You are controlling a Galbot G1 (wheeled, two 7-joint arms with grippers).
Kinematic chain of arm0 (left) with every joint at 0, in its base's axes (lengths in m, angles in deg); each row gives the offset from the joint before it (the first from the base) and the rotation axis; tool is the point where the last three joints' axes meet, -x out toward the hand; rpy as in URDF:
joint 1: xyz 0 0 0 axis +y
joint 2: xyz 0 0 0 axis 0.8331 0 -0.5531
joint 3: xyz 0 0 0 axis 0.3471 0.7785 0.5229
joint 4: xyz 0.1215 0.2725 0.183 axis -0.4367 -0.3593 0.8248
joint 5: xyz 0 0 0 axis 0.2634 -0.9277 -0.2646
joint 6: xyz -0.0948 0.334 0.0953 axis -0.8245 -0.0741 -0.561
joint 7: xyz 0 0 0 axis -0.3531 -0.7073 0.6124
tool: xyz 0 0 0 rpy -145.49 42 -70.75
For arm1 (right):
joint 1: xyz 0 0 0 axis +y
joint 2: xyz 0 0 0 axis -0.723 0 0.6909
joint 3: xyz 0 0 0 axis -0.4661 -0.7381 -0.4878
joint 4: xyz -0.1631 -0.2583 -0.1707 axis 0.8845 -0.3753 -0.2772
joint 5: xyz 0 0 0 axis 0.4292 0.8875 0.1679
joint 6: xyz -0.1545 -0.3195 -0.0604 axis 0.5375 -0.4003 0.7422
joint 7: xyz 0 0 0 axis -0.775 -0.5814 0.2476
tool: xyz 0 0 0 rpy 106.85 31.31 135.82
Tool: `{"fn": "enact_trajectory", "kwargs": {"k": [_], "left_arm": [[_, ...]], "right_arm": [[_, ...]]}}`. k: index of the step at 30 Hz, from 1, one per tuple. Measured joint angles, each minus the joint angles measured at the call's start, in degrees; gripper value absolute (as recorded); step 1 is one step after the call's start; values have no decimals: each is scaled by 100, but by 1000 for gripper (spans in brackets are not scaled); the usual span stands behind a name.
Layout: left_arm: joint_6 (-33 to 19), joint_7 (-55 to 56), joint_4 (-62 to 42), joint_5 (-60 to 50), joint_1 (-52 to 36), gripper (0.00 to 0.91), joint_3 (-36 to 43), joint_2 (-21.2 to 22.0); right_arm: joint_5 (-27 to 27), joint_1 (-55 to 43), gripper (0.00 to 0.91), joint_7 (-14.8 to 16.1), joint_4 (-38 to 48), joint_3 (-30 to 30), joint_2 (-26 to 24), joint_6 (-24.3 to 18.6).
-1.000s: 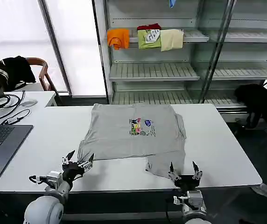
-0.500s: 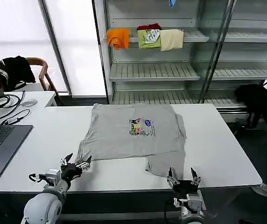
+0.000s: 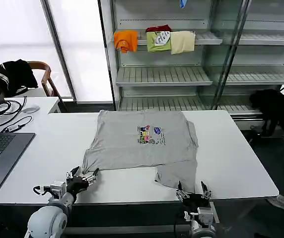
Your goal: Fold and organize the clothes.
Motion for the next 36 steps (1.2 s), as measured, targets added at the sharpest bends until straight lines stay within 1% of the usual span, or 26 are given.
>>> {"fn": "enact_trajectory", "kwargs": {"k": [1,11,12,13,22,23,36], "left_arm": [[-1,0,-4,2,5,20,1,0],[-10,-71,-10,-9,69,20,58,-13],[-11,-71,-11,-12,72,10,63,-16],[-11,-71,-11,-12,75,20,69,-20],[-14,-64,-41,-10,39,10,81,-9],[-15,-63,-48,-10,34,20,81,-11],[-121,-61,-16,76,30,10,23,63]], "right_arm": [[-4,1,0,7,12,-5,-7,-14],[-123,-4,0,44,178,-34,-21,-209],[-139,-13,0,44,195,-33,-20,-225],[-157,-21,0,43,208,-33,-19,-242],[-231,-96,0,37,252,-47,13,-293],[-232,-97,0,38,251,-50,15,-301],[-79,-166,0,200,30,0,34,-430]]}}
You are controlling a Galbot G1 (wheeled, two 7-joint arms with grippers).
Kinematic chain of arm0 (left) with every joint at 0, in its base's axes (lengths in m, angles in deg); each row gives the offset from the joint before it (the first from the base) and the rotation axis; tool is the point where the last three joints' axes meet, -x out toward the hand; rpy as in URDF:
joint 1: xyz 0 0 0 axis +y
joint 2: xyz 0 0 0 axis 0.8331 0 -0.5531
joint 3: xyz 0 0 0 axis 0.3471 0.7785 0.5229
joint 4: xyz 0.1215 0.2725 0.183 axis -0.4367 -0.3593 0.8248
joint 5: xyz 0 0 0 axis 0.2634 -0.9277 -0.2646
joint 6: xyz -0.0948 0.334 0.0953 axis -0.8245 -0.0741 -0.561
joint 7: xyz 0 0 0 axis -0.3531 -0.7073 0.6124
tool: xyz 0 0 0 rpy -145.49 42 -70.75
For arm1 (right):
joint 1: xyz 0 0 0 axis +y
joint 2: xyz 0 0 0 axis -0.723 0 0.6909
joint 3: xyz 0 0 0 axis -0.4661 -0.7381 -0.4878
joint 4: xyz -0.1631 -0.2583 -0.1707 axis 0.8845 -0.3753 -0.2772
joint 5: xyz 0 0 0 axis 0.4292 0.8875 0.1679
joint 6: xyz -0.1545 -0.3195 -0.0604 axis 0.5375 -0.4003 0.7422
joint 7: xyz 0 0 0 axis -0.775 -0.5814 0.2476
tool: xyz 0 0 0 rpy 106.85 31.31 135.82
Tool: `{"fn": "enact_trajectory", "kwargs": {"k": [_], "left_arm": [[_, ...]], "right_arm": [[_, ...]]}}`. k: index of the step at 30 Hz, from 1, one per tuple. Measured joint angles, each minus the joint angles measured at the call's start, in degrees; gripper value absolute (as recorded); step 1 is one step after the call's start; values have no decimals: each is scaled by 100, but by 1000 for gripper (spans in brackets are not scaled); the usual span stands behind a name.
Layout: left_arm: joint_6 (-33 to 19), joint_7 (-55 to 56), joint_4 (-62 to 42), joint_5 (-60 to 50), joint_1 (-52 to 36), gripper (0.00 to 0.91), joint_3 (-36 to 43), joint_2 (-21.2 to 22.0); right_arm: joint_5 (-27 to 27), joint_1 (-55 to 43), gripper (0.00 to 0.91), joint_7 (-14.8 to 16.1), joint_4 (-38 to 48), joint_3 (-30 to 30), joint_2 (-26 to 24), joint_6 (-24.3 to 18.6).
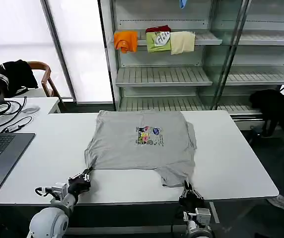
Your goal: Fold and organize the clothes.
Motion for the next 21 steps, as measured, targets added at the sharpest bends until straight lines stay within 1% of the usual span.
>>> {"fn": "enact_trajectory", "kwargs": {"k": [12,21], "left_arm": [[-277,68,154,231,-208,10,-64,124],[-526,139,-21,428,-636,10,30,157]], "right_arm": [[177,-556,0,333,-7,314,175,-195],[335,-1306,0,581,382,426,310,-294]]}}
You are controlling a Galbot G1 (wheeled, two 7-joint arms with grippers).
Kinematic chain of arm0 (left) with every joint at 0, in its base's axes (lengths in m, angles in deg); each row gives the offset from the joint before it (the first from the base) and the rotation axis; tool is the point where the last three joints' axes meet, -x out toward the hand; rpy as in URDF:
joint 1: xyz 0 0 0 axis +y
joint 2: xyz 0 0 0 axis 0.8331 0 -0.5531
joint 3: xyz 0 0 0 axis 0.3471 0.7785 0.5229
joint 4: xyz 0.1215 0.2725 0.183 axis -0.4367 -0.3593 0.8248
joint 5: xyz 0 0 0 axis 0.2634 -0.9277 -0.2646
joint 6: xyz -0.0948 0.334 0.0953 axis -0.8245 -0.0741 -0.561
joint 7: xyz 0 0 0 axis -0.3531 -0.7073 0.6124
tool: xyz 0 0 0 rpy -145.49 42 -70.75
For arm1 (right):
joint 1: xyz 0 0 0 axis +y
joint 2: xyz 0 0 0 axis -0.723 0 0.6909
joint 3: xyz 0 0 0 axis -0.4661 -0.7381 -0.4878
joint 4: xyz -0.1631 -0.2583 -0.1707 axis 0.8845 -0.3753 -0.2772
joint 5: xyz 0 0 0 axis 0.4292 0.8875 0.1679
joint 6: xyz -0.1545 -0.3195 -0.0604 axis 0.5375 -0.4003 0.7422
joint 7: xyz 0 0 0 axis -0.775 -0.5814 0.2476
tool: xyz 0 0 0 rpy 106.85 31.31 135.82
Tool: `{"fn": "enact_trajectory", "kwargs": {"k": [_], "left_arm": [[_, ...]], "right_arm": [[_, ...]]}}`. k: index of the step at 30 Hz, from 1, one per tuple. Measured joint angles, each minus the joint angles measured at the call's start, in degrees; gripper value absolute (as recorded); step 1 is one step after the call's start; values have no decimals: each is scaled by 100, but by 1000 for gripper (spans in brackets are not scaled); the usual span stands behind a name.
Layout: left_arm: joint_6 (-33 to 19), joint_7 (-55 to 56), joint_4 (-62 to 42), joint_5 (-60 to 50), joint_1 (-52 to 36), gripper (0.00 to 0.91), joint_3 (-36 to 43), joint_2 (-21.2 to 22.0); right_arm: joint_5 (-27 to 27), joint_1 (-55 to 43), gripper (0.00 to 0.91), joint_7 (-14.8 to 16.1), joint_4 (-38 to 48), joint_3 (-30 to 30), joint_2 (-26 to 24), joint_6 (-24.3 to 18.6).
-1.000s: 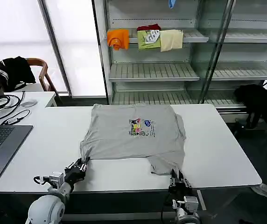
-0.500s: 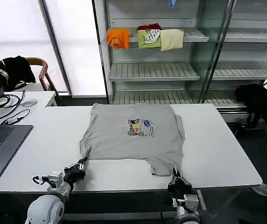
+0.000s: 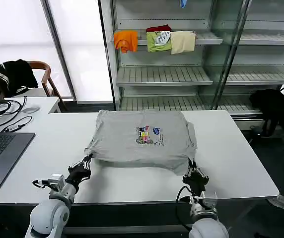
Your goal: Fold and organize the clothes.
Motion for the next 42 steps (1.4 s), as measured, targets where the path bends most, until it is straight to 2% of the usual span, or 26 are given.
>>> {"fn": "enact_trajectory", "kwargs": {"k": [18,35,36,37,42], "left_arm": [[-268,76,-1442,226,-1511,10,252,-60],[-336,59,-2937,100,-2510,20,454,4],[-336,58,-2998,87,-2547,746,468,9],[-336,55,-3062,75,-2583,907,478,12],[-329,45,-3320,-14,-2744,907,543,41]], "right_arm": [[234,-1978,0,333,1833,-72,372,-131],[456,-3082,0,473,3550,34,701,-192],[467,-3125,584,481,3631,41,715,-189],[482,-3172,907,490,3718,49,727,-181],[491,-3275,907,531,3969,35,762,-66]]}}
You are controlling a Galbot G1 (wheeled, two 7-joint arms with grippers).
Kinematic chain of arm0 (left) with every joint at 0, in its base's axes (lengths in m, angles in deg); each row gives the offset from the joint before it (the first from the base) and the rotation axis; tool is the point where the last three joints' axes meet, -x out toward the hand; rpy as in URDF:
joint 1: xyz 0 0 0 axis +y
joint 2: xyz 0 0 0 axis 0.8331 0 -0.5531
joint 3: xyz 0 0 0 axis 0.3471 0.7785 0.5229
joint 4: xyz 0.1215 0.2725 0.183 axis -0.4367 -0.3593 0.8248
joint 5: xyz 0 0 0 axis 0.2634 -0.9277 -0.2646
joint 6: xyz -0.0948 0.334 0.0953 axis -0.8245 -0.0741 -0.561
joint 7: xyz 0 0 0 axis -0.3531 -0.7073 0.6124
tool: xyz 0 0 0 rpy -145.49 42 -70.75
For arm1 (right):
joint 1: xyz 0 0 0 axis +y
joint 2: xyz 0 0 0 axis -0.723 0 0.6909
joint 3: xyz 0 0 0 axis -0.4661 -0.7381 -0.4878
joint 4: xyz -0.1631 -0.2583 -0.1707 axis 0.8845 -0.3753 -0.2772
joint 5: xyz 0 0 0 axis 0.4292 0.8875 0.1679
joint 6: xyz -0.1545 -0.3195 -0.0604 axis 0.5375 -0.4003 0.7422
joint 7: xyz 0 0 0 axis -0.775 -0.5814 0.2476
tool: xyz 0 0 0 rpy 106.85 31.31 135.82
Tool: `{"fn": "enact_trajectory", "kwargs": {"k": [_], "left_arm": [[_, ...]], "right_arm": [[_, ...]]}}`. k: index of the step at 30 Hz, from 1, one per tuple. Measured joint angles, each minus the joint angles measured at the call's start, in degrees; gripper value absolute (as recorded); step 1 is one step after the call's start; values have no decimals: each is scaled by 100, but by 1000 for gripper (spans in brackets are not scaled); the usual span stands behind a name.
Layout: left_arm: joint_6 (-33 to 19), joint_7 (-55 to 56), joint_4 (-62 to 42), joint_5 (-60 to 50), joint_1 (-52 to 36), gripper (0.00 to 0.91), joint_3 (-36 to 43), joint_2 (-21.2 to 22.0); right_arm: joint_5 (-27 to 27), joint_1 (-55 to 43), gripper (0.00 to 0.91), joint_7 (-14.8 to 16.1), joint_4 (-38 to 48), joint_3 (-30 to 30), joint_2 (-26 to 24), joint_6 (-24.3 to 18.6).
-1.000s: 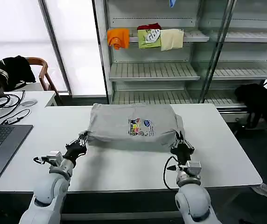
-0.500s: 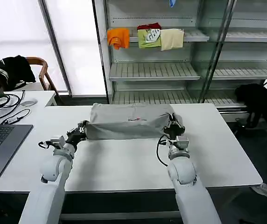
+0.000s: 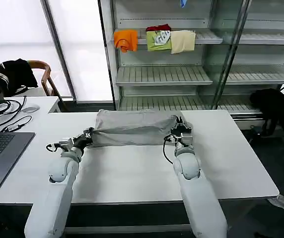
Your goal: Fold and organize the clothes.
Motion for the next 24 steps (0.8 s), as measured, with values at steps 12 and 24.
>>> {"fn": "enact_trajectory", "kwargs": {"k": [12,24], "left_arm": [[199,27,-75,-42,-93,907,60,4],[492,218,419,-1,121,907,57,-114]], "right_arm": [[-565,-210,907,-394,258,7,199,246],[-1146,-87,907,-1061,-171,-129,177,575]]}}
